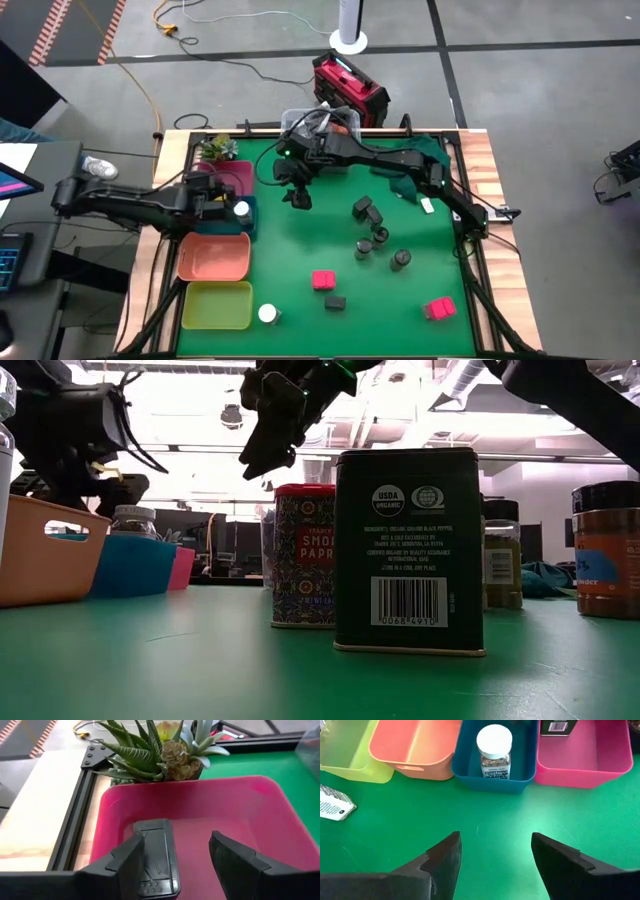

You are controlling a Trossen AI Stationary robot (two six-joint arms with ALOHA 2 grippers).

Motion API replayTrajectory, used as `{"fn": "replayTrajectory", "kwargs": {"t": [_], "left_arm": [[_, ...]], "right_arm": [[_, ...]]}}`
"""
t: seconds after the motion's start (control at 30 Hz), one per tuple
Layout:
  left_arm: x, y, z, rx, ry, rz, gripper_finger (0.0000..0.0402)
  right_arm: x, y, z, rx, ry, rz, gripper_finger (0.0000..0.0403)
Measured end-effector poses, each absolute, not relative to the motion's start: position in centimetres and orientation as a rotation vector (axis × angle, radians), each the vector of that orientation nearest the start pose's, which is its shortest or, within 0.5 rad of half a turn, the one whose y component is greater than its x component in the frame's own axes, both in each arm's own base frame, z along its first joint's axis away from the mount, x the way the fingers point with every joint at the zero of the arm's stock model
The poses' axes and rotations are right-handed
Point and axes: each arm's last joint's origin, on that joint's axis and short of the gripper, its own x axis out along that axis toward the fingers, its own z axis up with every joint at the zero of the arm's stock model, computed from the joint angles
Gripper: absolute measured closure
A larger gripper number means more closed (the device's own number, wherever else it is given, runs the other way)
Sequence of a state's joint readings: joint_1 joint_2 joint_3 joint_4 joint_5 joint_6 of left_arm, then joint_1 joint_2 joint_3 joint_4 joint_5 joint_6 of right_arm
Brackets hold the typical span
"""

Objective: Sort spices by type
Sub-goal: Put the top left green seasoning can into the red bin

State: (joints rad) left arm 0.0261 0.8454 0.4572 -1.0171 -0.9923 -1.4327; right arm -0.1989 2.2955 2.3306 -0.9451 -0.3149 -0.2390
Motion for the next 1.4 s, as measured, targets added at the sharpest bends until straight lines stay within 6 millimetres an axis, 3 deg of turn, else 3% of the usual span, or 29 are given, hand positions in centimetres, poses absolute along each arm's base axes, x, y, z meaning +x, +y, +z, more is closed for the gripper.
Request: {"fn": "replayTrajectory", "kwargs": {"t": [0.73,1.17,1.4], "left_arm": [[9.0,2.7,19.7,-0.539,0.326,1.422,0.0189],[10.5,2.7,26.5,-0.288,0.345,1.227,0.0189],[12.1,2.6,28.8,-0.388,0.209,1.085,0.0189]], "right_arm": [[48.8,-8.9,29.4,0.011,0.861,0.21,0.0138],[46.7,-9.8,31.4,0.088,0.92,0.165,0.0138],[46.0,-8.3,30.8,0.106,1.028,0.202,0.0138]]}}
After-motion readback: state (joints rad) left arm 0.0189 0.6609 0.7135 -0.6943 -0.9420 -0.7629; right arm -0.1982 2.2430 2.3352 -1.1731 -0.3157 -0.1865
